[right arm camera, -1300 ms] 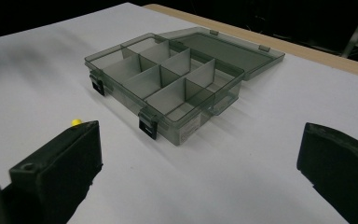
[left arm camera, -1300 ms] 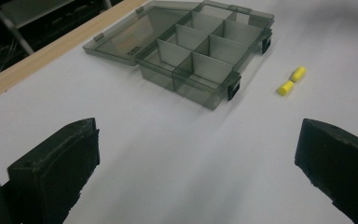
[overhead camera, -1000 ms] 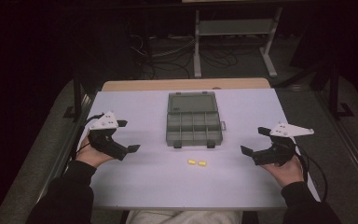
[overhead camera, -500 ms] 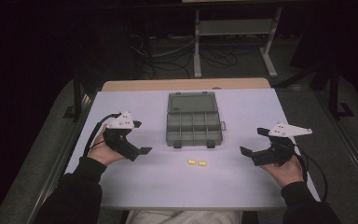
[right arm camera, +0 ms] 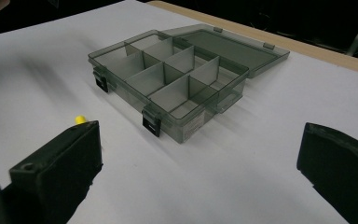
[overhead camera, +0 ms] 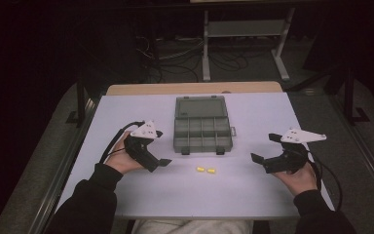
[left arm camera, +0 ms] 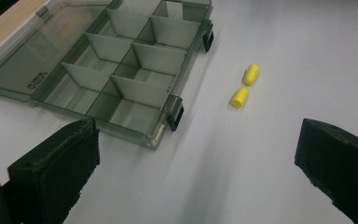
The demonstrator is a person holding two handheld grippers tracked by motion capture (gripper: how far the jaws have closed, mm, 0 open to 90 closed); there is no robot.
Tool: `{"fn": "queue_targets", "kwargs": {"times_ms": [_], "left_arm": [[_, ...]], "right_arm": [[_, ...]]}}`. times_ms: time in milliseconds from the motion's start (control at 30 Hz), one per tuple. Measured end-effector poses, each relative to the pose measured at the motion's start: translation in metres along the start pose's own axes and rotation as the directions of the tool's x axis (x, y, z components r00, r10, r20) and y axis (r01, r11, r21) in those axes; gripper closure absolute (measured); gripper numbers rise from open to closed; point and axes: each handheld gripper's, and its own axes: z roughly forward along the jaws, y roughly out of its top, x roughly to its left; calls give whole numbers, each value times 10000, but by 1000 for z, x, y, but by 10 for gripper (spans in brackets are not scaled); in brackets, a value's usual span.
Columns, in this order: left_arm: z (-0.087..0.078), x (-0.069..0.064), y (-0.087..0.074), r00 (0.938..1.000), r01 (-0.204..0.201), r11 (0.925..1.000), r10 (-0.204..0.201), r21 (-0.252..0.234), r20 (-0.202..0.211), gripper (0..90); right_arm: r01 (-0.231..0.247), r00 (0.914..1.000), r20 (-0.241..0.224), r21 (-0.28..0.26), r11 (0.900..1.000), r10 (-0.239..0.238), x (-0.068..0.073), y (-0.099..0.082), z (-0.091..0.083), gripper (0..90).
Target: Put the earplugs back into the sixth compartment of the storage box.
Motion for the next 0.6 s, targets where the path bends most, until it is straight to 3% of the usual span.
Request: {"fn": "queue_targets", "kwargs": {"times_ms": [600], "left_arm": [[31,-13,15,9968,-550,9974,523,455,602,0]], "right_arm": [[103,9999,-61,164,9998,-102,2,0,3,0]]}}
